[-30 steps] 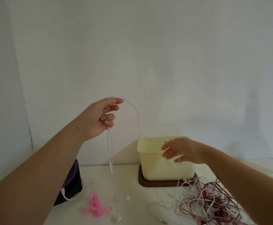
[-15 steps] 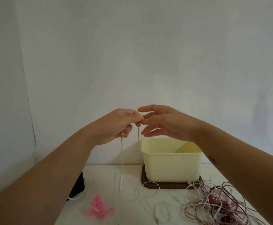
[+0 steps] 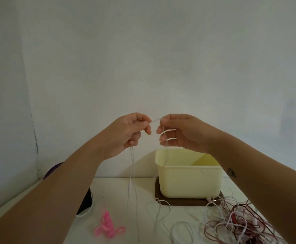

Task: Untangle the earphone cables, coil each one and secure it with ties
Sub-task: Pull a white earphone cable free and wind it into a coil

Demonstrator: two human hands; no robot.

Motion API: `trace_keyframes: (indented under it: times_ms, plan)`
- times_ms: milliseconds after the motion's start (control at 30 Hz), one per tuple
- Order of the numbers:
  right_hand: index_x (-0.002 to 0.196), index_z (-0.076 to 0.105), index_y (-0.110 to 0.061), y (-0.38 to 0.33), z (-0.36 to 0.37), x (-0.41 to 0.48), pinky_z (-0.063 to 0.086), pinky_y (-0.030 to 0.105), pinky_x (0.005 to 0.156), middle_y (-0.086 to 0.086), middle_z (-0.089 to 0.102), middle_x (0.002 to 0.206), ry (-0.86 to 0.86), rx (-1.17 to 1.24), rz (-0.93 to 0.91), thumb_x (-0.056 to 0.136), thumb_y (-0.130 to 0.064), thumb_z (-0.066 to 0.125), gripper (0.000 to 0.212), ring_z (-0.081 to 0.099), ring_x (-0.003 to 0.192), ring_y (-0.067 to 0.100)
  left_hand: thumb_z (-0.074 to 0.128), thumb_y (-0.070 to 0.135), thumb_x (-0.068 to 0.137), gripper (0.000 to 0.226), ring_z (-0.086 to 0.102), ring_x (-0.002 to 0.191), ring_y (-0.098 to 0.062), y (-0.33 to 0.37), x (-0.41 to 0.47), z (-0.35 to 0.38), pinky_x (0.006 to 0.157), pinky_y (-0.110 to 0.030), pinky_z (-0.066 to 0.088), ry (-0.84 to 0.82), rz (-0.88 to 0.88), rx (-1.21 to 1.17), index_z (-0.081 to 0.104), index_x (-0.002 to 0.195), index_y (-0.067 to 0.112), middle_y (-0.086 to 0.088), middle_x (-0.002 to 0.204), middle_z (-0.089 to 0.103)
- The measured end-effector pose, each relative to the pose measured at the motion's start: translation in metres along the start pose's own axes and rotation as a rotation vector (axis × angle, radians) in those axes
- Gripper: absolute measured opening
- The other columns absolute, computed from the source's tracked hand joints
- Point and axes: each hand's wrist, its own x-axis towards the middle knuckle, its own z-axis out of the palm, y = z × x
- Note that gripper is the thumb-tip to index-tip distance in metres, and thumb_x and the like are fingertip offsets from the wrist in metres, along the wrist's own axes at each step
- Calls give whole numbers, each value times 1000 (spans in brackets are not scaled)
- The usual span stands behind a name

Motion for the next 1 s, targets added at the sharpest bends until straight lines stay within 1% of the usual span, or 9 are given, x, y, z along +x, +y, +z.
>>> trace_keyframes:
  times_ms: [100, 200, 267, 433, 600, 700, 833, 900, 1000]
  plan:
    - [82, 53, -12, 5, -13, 12, 37, 19, 45, 3, 54, 72, 310, 18, -54, 98, -10, 46, 18, 38, 48, 9, 43, 16, 99, 21, 31, 48, -6, -12, 0, -9, 47, -16, 33, -19, -68, 90, 62, 104, 11, 6, 67, 60]
    - [84, 53, -13, 17, -32, 24, 28, 20, 45, 1, 53, 77, 565, -87, -52, 99, -14, 45, 17, 33, 49, 9, 40, 24, 99, 27, 33, 49, -5, -26, -5, -13, 52, -17, 34, -117, -173, 212, 64, 97, 11, 8, 58, 53]
    - [85, 55, -13, 31, -44, 28, 29, 22, 46, 2, 55, 81, 679, -133, -19, 99, -15, 44, 18, 35, 50, 10, 38, 24, 99, 29, 33, 47, -5, -35, -8, -17, 54, -19, 35, -110, -184, 104, 61, 87, 11, 7, 55, 47]
    - [89, 58, -11, 72, -57, 37, 34, 21, 53, 3, 64, 89, 730, -487, 1, 97, -17, 47, 15, 44, 57, 9, 45, 28, 91, 22, 37, 47, -6, -46, -15, -25, 57, -20, 46, -41, -134, -219, 58, 80, 14, 6, 55, 40]
    - [93, 58, -17, 99, -71, 38, 39, 26, 66, -1, 67, 84, 773, -928, -56, 94, -16, 50, 7, 56, 78, 12, 41, 28, 99, 29, 30, 47, -6, -65, -20, -33, 56, -21, 38, -17, -229, 163, 62, 89, 11, 9, 55, 34]
    - [91, 60, -18, 111, -80, 37, 40, 27, 71, 2, 70, 92, 738, -968, 21, 93, -15, 53, 8, 57, 81, 14, 42, 30, 98, 29, 31, 46, -5, -81, -23, -32, 58, -21, 36, -47, -290, 240, 62, 86, 12, 9, 54, 35]
    - [125, 56, -20, 112, -62, 34, 37, 23, 85, -1, 60, 122, 394, -1165, 104, 89, -10, 58, 38, 54, 109, 14, 42, 27, 98, 28, 30, 44, -5, -93, -23, -20, 56, -20, 36, -37, -284, 151, 59, 82, 12, 9, 52, 35]
    - [128, 53, -25, 103, -40, 31, 38, 22, 94, -9, 60, 121, 298, -940, -39, 89, -5, 55, 44, 53, 111, 6, 42, 27, 98, 29, 29, 44, -5, -96, -22, -11, 55, -19, 34, -46, -259, 191, 60, 81, 12, 10, 52, 35]
    - [121, 57, -26, 95, -8, 23, 44, 29, 98, -10, 68, 109, 176, -485, -159, 95, -14, 49, 30, 63, 101, 6, 44, 30, 97, 30, 34, 46, -2, -103, -20, 1, 58, -20, 35, -44, -228, 317, 63, 80, 15, 16, 49, 38]
